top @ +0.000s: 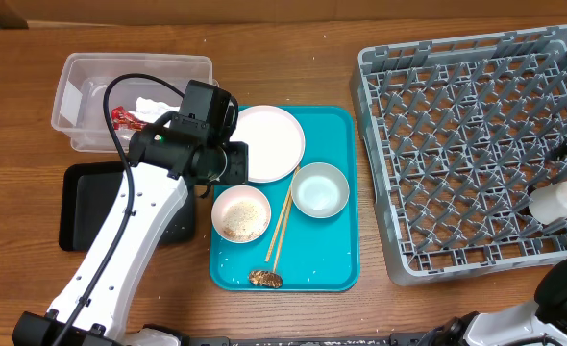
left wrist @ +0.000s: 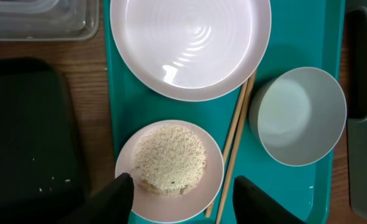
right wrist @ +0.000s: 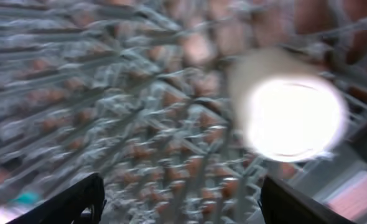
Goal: Sort waste into correct bins and load items into the dishwasher
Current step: 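Reach the right gripper to the grey bowl and grasp its rim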
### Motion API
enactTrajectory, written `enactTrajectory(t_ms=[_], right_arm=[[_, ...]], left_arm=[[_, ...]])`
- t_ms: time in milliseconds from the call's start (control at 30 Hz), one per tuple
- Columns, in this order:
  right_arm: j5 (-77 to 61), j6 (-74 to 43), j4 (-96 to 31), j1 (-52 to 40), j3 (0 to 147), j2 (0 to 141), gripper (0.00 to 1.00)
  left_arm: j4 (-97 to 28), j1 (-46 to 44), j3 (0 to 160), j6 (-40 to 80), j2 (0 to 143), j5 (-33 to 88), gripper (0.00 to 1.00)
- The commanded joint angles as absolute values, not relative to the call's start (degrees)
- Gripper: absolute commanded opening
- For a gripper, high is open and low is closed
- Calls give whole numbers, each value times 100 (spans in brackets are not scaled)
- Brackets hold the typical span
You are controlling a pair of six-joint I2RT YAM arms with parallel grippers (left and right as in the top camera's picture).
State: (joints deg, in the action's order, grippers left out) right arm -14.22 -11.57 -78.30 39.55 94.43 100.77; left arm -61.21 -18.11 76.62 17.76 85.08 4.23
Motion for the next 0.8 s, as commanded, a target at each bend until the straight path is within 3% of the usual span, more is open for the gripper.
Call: enactTrajectory(t_ms=[0,133,333,567,767], right_arm=[[-3065,-368,-7891,3704,10086,9712,80],[-3376,-27,-7950,3006,10208,9362,80],[-2412,25,-8296,1033,10141,9279,80],[-1428,-812,-8044,-845,9598,9380,80],[-1240,-1391,-7266,-1745,8750,9594,78]], left_arm=[[-6235,-1791,7754,1667,8396,379,56],[-6381,-1791,7754,1675,8396,248,57],[-6554,-1791,7754,1826,8396,231,57],[-6615,-1791,7754,1931,8396,84,57],[-6604,-1791,7754,1931,8396,89,58]])
